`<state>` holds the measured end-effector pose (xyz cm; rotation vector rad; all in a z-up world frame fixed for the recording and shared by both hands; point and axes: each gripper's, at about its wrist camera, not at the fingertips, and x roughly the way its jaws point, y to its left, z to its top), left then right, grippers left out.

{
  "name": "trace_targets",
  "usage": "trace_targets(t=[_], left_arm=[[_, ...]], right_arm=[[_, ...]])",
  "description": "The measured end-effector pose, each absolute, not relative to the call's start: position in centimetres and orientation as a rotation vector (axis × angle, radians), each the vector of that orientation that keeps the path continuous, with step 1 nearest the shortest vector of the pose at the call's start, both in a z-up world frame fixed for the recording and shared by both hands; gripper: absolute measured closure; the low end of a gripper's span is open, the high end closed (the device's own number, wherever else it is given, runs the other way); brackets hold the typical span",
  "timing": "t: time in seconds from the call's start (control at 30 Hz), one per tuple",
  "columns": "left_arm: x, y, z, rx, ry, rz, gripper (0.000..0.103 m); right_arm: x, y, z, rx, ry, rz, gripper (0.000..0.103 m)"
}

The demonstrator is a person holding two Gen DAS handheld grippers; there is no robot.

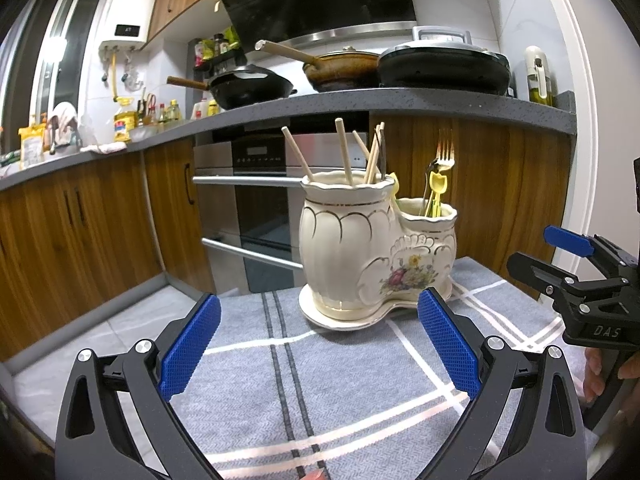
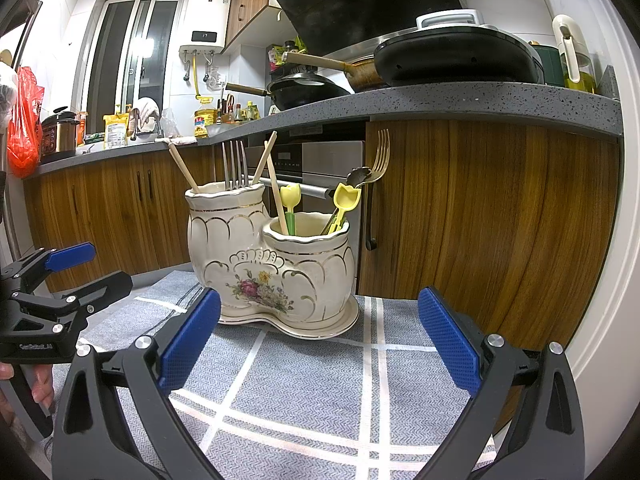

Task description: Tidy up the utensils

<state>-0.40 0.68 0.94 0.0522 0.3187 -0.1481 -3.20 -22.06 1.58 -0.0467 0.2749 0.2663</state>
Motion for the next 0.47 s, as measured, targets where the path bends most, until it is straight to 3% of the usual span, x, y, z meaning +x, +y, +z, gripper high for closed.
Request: trace_targets(t=[0.47], left_arm=[[-0.13,0.68,0.7,0.06,0.343,-0.129,0.005]], right_arm=[[-3.17,-22.07,1.62,-0.047,0.276,0.266,0.005]])
